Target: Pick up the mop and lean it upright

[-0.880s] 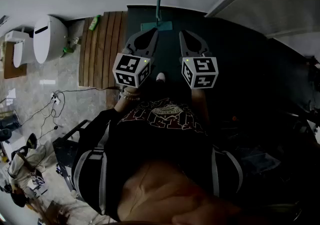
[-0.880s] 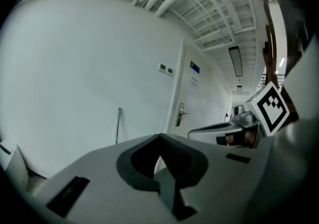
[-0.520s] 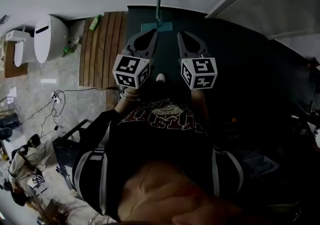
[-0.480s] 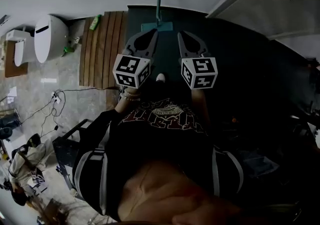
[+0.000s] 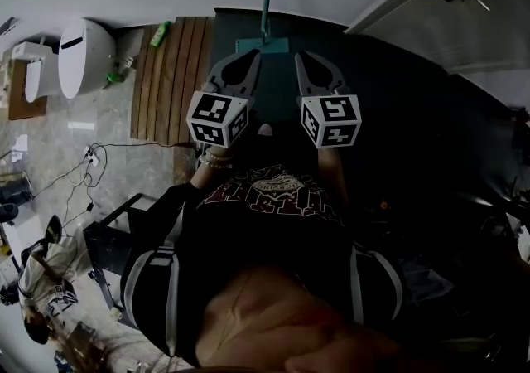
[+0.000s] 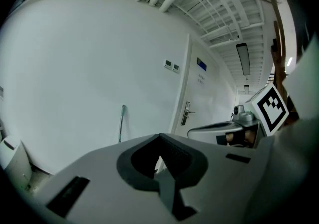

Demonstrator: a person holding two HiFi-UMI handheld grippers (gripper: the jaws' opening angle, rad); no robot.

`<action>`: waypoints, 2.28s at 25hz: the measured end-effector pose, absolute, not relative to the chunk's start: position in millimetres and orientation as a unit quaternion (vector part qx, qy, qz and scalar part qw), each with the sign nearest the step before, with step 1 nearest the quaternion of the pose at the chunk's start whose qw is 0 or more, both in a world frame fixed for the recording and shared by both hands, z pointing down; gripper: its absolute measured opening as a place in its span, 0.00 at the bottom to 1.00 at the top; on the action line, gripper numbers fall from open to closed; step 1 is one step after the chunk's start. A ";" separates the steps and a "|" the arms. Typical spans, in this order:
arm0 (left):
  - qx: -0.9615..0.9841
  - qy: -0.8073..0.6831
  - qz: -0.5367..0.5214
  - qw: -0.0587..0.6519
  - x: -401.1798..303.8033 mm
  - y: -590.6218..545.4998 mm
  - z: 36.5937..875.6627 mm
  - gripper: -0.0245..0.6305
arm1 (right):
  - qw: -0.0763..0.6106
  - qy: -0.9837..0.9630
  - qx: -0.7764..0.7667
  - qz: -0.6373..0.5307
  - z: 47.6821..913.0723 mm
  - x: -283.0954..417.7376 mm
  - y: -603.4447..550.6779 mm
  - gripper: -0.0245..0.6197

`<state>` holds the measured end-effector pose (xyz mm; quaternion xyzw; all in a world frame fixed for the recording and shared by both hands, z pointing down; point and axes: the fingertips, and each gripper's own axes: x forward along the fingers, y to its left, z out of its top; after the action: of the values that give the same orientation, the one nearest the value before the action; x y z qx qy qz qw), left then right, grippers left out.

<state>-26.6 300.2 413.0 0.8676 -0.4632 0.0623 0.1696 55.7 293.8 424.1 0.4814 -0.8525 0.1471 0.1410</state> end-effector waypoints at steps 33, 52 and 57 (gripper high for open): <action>0.902 -0.394 0.077 0.159 -97.9 120.2 423.1 0.11 | 0.129 -0.816 0.544 0.148 430.7 -17.7 118.1 0.07; 0.890 -0.413 0.070 0.181 -79.9 22.7 428.3 0.11 | 0.150 -0.828 0.519 0.152 435.7 -2.0 15.2 0.07; 0.884 -0.427 0.068 0.177 -69.9 -15.4 423.7 0.11 | 0.154 -0.839 0.500 0.150 434.6 4.5 -25.2 0.07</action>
<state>-69.9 -15.4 423.7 0.8841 -0.4270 0.0676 0.1772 4.5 -25.2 434.6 0.5000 -0.8388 0.1503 0.1544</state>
